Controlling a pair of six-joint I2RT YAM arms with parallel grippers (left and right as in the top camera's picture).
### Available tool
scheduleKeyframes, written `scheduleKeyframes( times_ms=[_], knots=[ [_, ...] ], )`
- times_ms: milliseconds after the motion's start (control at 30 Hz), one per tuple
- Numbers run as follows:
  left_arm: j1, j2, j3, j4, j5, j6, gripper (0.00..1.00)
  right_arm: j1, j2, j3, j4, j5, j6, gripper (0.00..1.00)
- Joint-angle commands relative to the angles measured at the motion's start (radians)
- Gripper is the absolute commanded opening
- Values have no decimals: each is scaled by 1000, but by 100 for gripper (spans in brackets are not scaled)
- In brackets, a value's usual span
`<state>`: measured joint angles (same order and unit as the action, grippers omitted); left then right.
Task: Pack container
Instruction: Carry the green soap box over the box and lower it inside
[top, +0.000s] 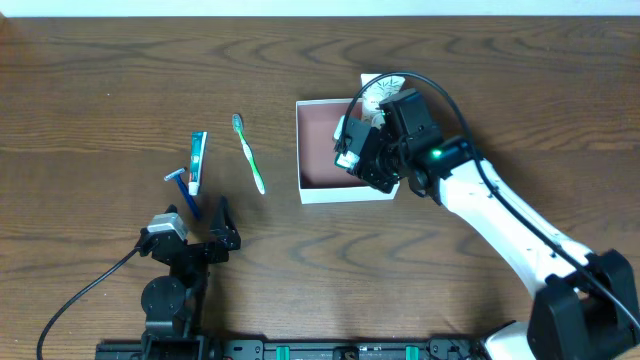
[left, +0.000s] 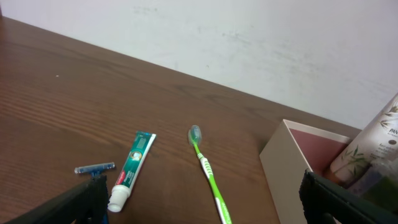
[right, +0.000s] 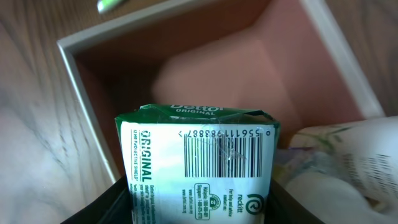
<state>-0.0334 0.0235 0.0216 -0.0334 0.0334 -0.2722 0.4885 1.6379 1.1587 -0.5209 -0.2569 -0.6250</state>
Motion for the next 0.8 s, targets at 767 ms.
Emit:
scheduleKeyframes(
  times_ms=[767],
  knots=[
    [5,0,-18,-38,-26,10,98,29,0,20,-40,12,-61,74]
  ],
)
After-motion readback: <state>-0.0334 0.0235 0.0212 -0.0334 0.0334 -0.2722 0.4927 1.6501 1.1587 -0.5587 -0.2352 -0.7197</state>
